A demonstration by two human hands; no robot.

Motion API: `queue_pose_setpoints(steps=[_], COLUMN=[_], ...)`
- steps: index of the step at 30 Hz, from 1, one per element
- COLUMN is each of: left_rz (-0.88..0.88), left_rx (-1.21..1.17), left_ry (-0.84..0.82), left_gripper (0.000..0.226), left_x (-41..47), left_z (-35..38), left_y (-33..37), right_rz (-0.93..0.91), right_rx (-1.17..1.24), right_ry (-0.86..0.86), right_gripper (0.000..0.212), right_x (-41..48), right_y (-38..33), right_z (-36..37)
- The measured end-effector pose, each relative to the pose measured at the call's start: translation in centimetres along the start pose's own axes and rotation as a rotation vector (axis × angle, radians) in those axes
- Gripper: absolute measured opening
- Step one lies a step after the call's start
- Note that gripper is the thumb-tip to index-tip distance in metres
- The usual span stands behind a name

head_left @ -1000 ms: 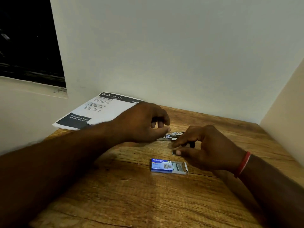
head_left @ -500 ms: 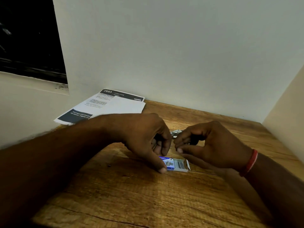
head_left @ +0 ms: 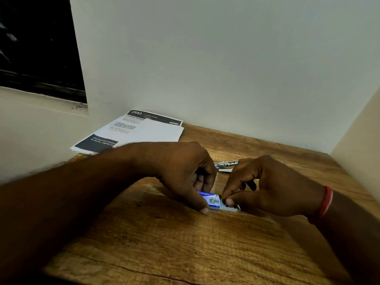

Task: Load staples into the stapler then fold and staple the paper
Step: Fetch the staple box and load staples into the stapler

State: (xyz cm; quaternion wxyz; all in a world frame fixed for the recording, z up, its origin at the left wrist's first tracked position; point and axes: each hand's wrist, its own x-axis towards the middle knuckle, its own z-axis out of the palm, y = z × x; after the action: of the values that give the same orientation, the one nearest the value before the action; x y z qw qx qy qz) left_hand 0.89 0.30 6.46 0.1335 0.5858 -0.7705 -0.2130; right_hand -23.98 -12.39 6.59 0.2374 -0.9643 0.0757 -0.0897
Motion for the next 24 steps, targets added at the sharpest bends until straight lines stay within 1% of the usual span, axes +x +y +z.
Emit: queue_pose_setpoints(steps=[4,6,7,11,14,21,24], left_rz=[-0.002,-0.002,-0.006,-0.033,-0.046,-0.036,-0.043], left_rx=[-0.010,-0.014,-0.015,-0.004,-0.004,0.033,0.028], left_ry=[-0.001,0.004,0.006,-0.018,-0.032,0.009,0.003], left_gripper=[0.032,0.035,0.037,0.044,0.043,0.039,0.040], left_x=[0.0,-0.1,-0.1,-0.3,-0.3,-0.1,-0.1], left_z=[-0.1,-0.1,-0.1,-0.5,-0.7,-0.3,-0.3], left_y=[-0.1,-0.2,-0.2,-0.5,-0.6,-0.5,-0.6], right_rz=[-0.011,0.001,0.020,0.167,0.178,0.135,0.067], right_rx=[0.028,0.056,0.082,0.236,0.250,0.228,0.197], right_ry=[0.057,0.092,0.083,-0.093,-0.133,-0.038,0.010], right_gripper=[0.010,0.008,0.009,0.031,0.034,0.024,0.024], right_x=[0.2,0.1,-0.1,-0.9,-0.8,-0.5,-0.3], right_y=[0.2,0.4,0.5,1.0,1.5,1.6,1.8], right_z=[-0.1,-0.4,-0.7,-1.7,-1.5,-0.8,-0.6])
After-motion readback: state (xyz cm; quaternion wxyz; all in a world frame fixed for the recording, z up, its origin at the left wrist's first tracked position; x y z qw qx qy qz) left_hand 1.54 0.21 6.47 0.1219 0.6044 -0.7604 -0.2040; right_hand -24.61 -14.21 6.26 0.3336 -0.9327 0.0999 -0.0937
